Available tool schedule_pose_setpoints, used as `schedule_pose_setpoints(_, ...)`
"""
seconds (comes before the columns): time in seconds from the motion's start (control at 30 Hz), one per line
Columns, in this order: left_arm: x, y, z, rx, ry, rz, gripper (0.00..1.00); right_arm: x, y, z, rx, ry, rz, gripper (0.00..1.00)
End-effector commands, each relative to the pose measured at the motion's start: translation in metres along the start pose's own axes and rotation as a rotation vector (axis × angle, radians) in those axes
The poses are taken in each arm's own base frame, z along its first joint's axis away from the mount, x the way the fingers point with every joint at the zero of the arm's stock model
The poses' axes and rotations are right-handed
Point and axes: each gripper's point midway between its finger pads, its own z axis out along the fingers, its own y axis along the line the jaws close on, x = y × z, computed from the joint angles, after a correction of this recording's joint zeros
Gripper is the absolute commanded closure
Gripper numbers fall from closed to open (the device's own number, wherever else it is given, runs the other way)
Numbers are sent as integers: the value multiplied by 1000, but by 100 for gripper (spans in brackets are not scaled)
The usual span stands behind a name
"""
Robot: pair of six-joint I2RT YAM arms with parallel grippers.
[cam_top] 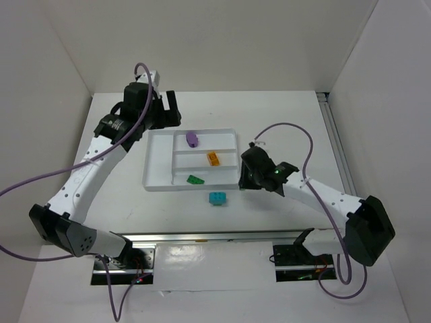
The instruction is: Sort the legos into containers by color
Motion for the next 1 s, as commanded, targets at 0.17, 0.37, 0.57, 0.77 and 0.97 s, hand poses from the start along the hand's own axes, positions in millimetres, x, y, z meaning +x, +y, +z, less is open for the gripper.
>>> schedule_pose_setpoints(0.17, -44, -6, -46, 35, -102, -13, 0, -83, 122, -10, -271, -181, -171, 72)
schedule_pose_setpoints(0.37, -63, 1, -77, 8, -174, -69, 0, -129, 229, 1, -491, -252, -271, 72)
schedule_pose_setpoints(0.57, -74, 14, -104, -19, -272, -133, 0, -122, 295, 40, -548, -246, -358, 72)
schedule_pose_setpoints(0.77, -75, 18, -112, -17, -293, -152, 0, -134, 328, 85, -554, -263, -366, 72)
schedule_pose_setpoints(0.97, -67, 21, -111, -23, -281, -149, 0, -144, 351, 123, -534, -280, -373, 51)
